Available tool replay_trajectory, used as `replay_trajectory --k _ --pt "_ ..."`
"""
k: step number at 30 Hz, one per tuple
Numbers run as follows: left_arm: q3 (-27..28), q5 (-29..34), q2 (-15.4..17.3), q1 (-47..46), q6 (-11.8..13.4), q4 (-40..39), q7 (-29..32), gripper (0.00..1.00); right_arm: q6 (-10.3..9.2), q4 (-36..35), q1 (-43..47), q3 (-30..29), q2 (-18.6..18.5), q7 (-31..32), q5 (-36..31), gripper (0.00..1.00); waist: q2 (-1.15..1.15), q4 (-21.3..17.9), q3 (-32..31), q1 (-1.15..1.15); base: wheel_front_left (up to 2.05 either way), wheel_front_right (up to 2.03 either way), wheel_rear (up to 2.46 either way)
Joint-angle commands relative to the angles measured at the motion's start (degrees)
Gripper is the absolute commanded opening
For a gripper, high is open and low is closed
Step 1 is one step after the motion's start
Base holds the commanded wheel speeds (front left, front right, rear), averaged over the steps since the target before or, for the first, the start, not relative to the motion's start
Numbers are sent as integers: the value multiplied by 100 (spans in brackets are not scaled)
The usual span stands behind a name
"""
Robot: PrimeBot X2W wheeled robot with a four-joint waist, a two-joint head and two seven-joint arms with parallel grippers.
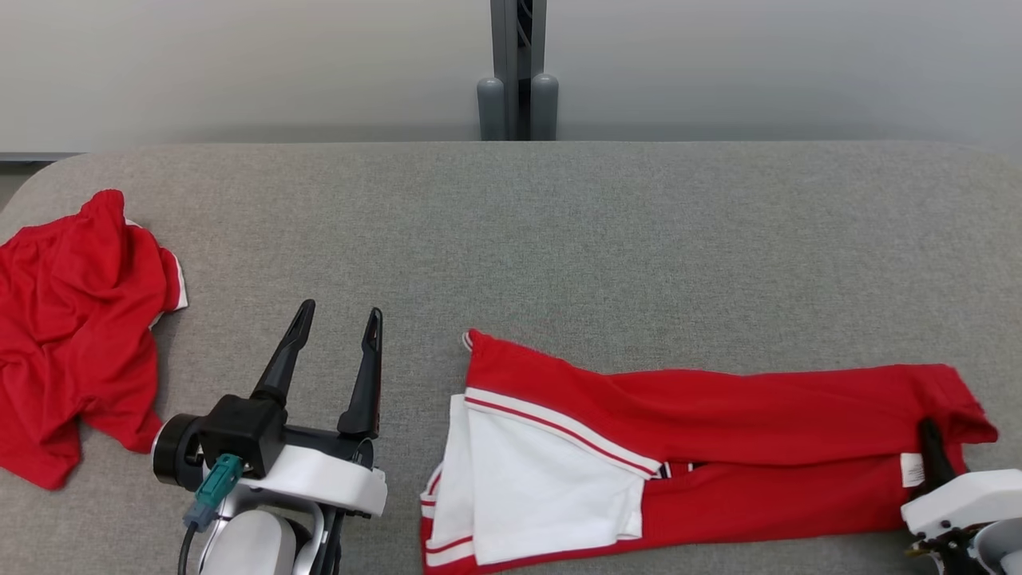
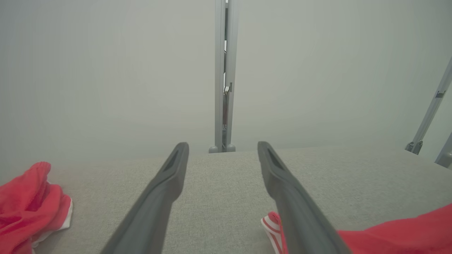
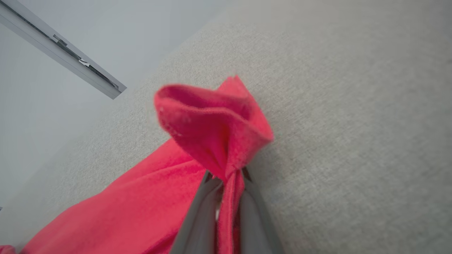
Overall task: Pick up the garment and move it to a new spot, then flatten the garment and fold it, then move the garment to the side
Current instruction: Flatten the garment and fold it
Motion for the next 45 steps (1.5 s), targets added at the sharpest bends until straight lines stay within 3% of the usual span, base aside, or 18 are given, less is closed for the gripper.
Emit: replay_trajectory --k 1,14,23,38,45 --pt "17 36 17 61 -12 6 -18 100 -1 19 -79 -67 -78 -53 -63 0 0 2 -9 0 0 0 0" --pt "-15 -22 17 107 -19 72 -18 100 0 186 -216 -463 -519 -51 -670 0 0 19 -164 0 0 0 0" --pt "28 -132 18 186 51 106 -18 100 0 -506 -66 -256 -389 -49 -684 0 0 -56 -312 0 0 0 0" --pt "235 -274 19 293 74 106 -19 100 1 -2110 264 1012 -120 101 -217 0 0 -199 -537 0 0 0 0" --pt "243 -320 18 303 52 109 -19 100 1 -2671 207 1533 271 279 80 0 0 -94 -553 0 0 0 0"
